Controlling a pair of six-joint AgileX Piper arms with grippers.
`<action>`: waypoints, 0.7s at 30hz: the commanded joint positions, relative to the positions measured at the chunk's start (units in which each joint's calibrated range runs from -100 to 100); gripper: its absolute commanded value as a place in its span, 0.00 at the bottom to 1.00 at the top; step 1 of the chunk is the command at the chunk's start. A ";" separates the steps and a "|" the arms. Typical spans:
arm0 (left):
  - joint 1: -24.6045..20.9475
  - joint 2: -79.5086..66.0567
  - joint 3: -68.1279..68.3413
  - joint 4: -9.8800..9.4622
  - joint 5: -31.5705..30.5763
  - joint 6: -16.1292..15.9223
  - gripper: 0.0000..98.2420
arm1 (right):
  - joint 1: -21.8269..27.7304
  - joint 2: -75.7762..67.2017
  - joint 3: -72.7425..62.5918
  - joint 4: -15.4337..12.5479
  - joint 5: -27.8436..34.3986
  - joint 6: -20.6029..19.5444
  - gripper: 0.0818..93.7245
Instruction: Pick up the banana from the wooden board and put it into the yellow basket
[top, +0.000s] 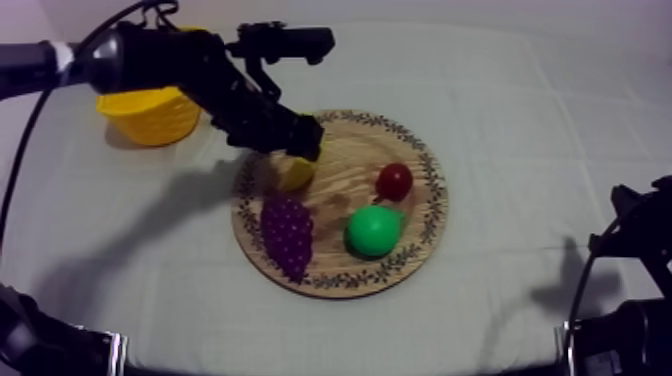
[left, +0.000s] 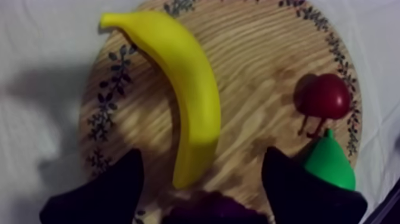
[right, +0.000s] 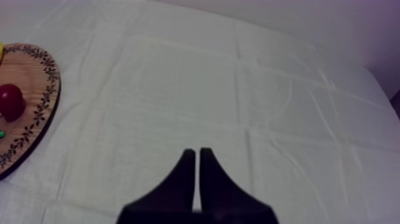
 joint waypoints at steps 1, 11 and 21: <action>-0.06 3.20 -3.43 -0.46 2.00 0.98 0.70 | 0.03 -0.05 0.05 0.01 0.01 0.00 0.00; 0.05 10.80 -12.90 -1.86 8.85 3.68 0.55 | 0.03 -0.05 0.05 0.01 0.01 0.00 0.00; -0.16 15.04 -19.03 -2.38 15.21 5.98 0.34 | 0.03 -0.05 0.05 0.01 0.01 0.00 0.00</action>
